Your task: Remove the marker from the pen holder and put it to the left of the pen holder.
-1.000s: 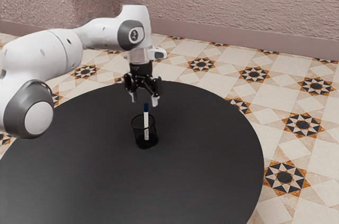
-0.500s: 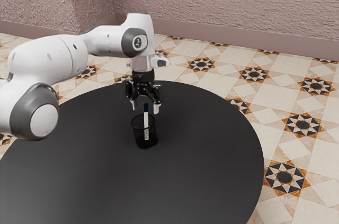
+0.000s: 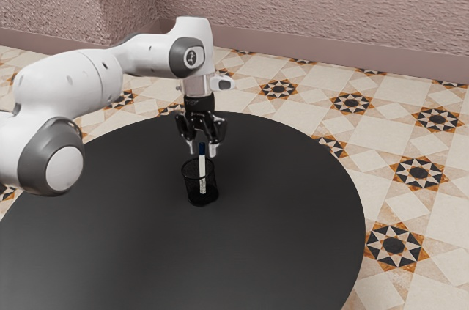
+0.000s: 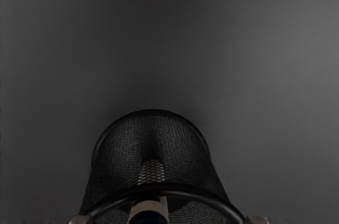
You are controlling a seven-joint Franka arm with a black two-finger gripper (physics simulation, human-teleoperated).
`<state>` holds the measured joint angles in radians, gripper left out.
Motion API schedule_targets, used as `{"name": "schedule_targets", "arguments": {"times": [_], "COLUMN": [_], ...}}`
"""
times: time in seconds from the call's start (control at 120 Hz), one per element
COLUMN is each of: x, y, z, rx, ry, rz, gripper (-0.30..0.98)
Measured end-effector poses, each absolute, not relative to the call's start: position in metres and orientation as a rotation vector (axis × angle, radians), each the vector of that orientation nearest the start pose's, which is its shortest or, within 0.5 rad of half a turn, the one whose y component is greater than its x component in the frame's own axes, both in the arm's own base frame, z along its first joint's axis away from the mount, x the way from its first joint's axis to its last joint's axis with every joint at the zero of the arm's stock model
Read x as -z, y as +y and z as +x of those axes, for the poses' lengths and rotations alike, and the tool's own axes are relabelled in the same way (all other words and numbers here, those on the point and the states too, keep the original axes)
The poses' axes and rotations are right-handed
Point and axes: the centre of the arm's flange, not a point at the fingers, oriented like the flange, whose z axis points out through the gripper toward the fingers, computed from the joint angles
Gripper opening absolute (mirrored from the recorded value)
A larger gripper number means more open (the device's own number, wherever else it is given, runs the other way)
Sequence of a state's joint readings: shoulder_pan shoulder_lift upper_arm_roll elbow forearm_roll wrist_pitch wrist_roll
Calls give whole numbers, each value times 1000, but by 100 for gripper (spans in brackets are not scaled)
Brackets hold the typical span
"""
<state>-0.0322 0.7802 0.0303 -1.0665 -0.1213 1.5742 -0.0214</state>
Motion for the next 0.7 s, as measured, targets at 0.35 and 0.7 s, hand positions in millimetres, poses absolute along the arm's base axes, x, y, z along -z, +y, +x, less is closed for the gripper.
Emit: {"name": "schedule_targets", "arguments": {"times": [0.35, 0.7], "x": [-351, -439], "y": [-20, -18], "z": [729, 719], "rx": [-433, -258], "ry": [-67, -62], "rz": [-3200, -3196], "gripper": [-3, -9]}}
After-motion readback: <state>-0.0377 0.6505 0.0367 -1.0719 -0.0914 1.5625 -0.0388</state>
